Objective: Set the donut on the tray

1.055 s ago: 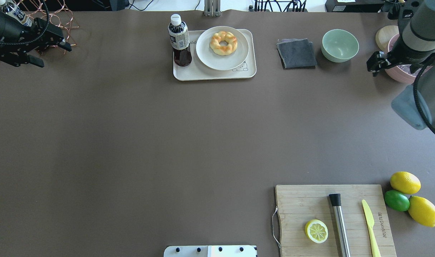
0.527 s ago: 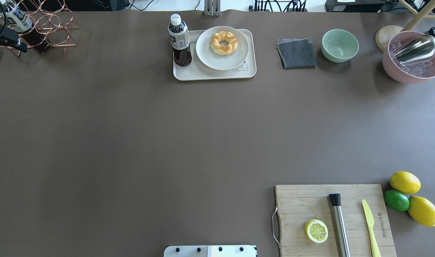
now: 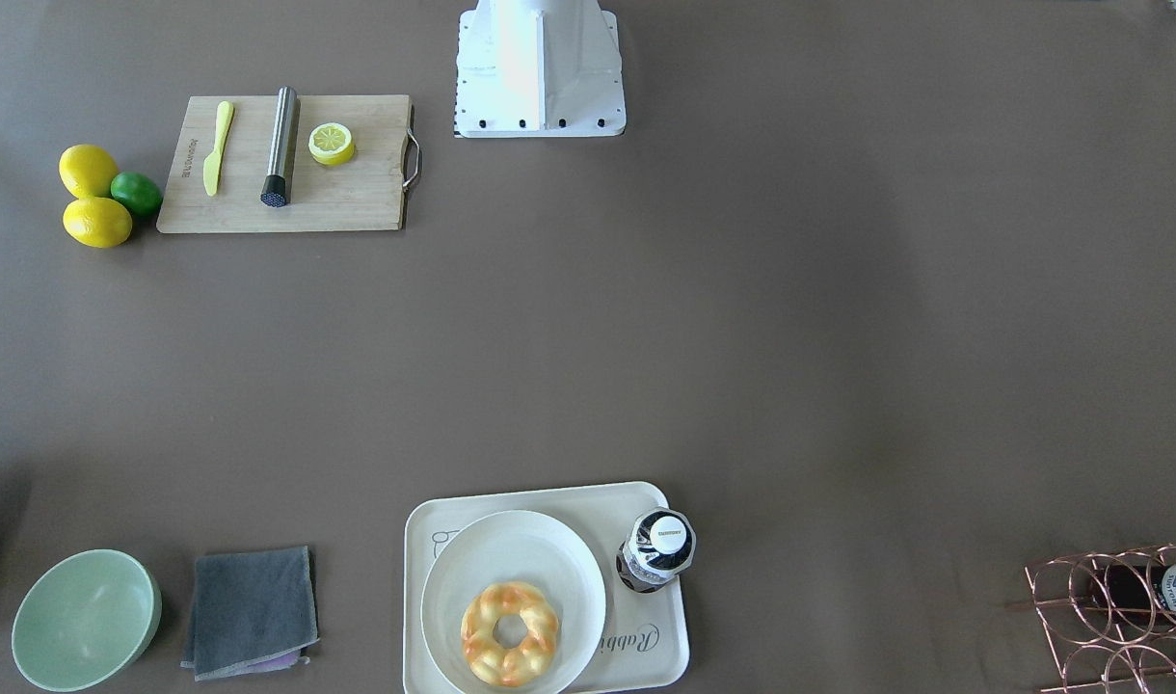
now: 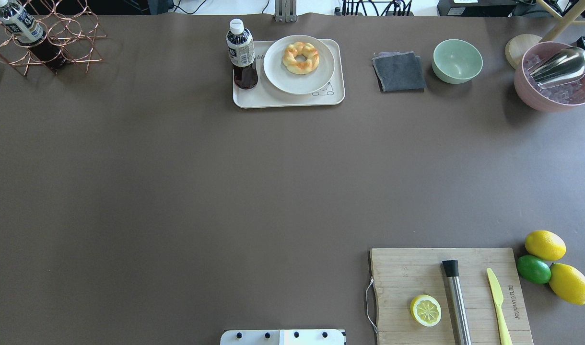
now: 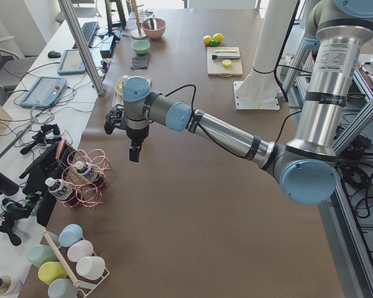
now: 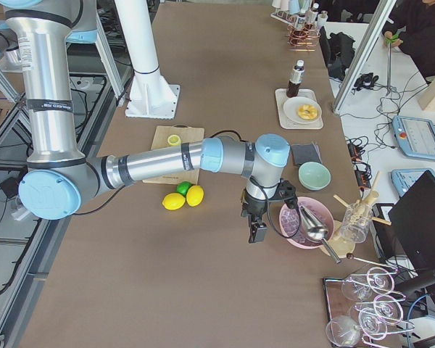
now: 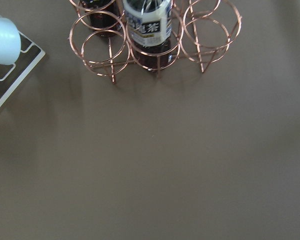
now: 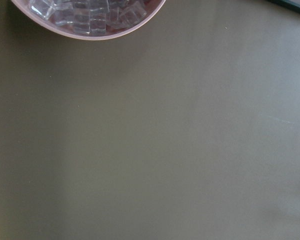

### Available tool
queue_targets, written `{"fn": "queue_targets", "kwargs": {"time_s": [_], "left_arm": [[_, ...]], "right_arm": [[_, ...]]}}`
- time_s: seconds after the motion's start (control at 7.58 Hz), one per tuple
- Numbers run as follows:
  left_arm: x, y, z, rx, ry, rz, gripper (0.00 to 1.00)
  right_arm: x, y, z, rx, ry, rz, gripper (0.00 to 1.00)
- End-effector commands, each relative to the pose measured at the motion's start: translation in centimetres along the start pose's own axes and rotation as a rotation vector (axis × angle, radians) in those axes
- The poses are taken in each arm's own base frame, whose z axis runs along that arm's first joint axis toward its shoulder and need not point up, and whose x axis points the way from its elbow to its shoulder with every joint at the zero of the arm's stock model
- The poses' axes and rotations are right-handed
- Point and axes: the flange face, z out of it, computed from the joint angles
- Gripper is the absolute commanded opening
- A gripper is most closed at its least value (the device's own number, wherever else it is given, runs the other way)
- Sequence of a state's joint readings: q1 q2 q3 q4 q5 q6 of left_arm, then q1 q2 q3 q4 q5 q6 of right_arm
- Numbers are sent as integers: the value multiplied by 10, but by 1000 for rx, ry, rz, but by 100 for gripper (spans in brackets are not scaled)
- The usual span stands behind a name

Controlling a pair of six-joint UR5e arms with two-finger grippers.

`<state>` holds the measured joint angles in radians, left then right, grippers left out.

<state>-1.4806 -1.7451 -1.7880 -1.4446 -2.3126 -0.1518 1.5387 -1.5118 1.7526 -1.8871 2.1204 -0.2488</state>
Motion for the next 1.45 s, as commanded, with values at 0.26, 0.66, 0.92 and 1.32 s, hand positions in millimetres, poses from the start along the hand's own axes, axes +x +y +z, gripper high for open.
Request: {"fn": "queue_targets", "kwargs": {"time_s": [0.26, 0.66, 0.92, 1.32], "left_arm": [[-121, 44, 24, -104, -11, 18, 98], [-116, 38, 18, -94, -12, -108, 98], [-116, 39, 20, -85, -25, -184, 98], [-144, 46, 41, -26, -26, -143, 98]], "right_arm": [[49, 10, 66, 21, -228, 79, 100], [60, 24, 65, 50, -240, 100, 100], [68, 42, 71, 54, -273, 131, 100], [68, 42, 69, 59, -278, 141, 100]]}}
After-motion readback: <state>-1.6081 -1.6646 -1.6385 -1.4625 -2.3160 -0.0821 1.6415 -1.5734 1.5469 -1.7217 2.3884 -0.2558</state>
